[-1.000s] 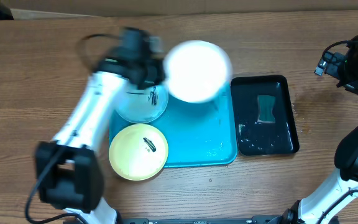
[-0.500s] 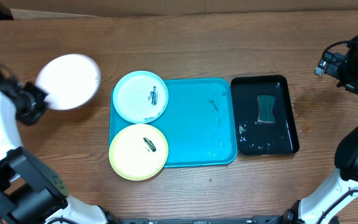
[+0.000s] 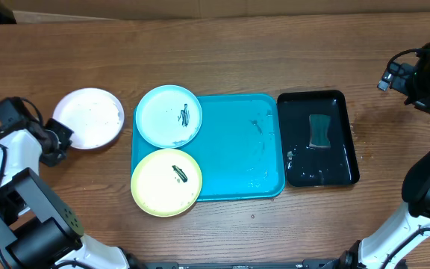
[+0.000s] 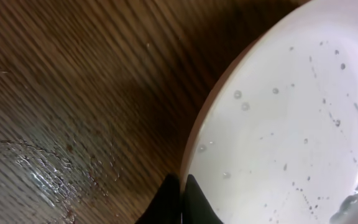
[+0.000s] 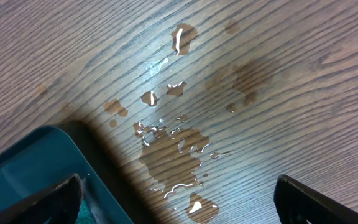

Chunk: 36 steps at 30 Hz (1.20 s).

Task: Clean dirty plates on tray and stack at the side
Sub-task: 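Carry the white plate left and set it on the table, then release the white plate and move left gripper to the yellow plate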

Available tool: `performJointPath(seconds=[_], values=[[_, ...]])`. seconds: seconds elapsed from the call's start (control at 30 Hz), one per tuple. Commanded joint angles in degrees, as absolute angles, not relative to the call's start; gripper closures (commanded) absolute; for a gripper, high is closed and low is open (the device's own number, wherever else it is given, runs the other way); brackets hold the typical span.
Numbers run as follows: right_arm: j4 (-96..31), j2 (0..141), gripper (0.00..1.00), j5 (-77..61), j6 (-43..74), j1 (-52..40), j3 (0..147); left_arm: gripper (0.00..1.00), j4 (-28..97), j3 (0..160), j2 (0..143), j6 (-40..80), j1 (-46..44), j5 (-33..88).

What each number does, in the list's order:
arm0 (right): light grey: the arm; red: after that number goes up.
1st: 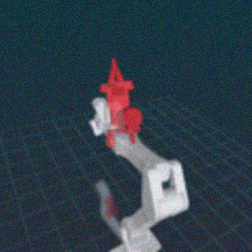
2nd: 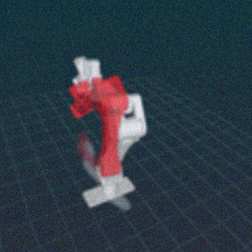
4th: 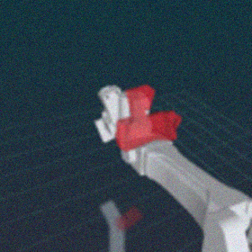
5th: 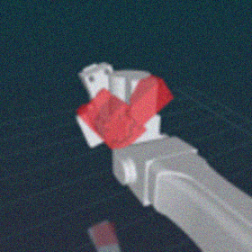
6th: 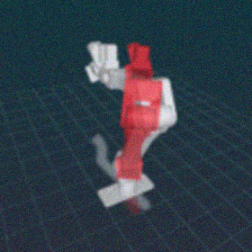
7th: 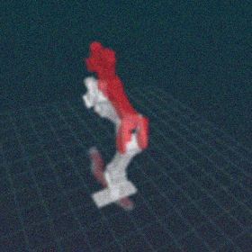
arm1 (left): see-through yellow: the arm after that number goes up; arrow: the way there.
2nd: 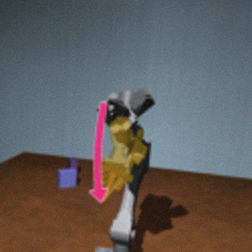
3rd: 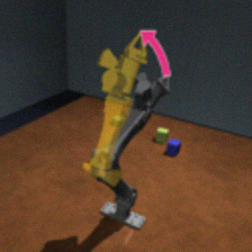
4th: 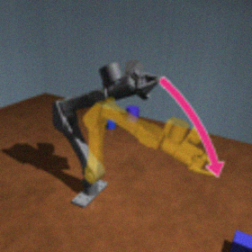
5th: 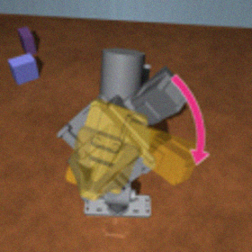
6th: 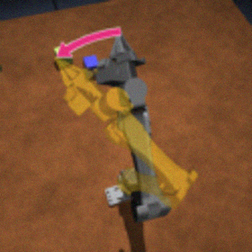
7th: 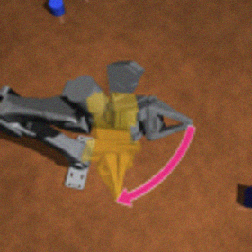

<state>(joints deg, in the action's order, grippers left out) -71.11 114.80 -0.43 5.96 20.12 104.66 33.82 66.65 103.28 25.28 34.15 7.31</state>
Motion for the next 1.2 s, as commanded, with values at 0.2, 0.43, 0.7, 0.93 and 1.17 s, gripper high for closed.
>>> performJointPath(seconds=[0.2,0.43,0.7,0.93,1.17], values=[[-70.8,114.0,0.00,-0.1,6.2,20.0,105.0,0.48,45.0,76.3,103.2,24.2,33.5,16.8],[-70.8,114.0,0.00,-0.1,6.2,20.0,105.0,0.48,63.6,88.1,99.9,13.8,27.7,27.3],[-70.8,114.0,0.00,-0.1,6.2,20.0,105.0,0.61,76.1,88.2,96.6,8.1,10.7,20.7],[-70.8,114.0,0.00,-0.1,6.2,20.0,105.0,0.63,77.8,80.4,85.4,16.7,1.4,9.0],[-70.8,114.0,0.00,-0.1,6.2,20.0,105.0,0.59,82.9,71.4,70.3,28.1,0.9,-0.1]])
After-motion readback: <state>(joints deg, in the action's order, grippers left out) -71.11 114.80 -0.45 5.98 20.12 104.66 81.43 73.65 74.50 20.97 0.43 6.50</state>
